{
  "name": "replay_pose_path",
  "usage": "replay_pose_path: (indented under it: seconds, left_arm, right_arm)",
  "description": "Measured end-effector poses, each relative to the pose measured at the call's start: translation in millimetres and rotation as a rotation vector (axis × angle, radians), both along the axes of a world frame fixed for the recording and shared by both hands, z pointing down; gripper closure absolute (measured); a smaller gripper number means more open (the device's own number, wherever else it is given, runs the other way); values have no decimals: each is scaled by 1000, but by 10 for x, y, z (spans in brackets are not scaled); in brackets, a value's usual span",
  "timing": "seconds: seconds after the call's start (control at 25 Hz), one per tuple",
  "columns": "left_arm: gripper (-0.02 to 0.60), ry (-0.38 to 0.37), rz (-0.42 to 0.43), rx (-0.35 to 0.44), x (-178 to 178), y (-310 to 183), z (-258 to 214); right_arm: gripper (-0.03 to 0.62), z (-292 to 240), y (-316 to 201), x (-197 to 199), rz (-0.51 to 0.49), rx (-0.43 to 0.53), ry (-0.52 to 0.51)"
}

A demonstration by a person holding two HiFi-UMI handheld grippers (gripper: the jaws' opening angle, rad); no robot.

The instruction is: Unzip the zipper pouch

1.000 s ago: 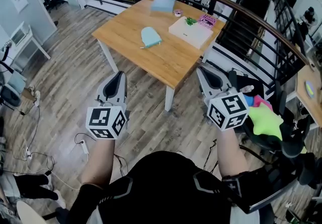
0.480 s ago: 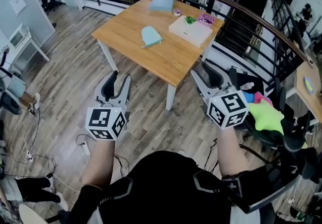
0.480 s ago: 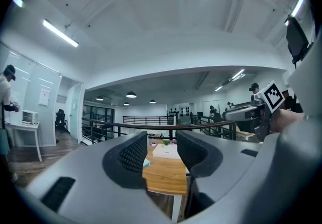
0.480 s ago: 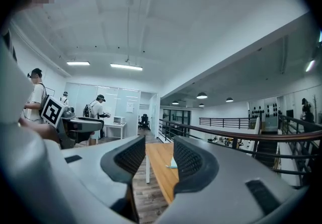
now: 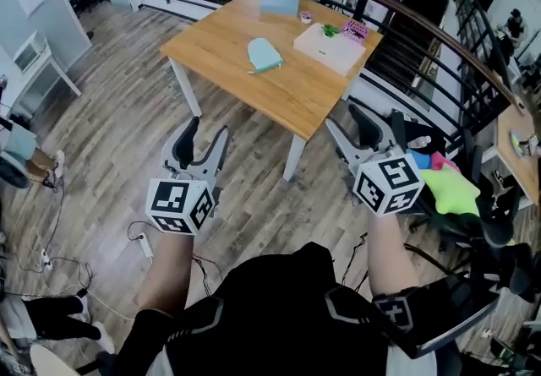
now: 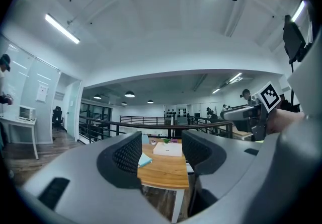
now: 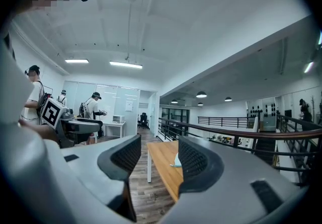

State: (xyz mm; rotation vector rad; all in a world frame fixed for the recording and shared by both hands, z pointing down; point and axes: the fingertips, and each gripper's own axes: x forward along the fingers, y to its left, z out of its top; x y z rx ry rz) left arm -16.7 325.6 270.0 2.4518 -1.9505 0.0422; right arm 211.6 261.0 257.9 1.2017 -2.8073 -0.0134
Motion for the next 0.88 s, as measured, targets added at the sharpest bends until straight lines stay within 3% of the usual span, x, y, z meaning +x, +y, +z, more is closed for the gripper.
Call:
replay_pose_path:
  seconds: [0.36, 0.64, 0.88]
  left_arm:
    - [330, 3, -28, 12, -413, -27, 52]
    - [327, -36, -100, -4, -722, -339, 111]
    - [327, -55, -145, 0, -854, -956, -20]
  right_arm:
    - [352, 33, -101, -434, -34, 4, 30]
    - [352, 83, -667, -782, -105, 9, -6]
    - [352, 21, -1366, -925, -158, 20, -22]
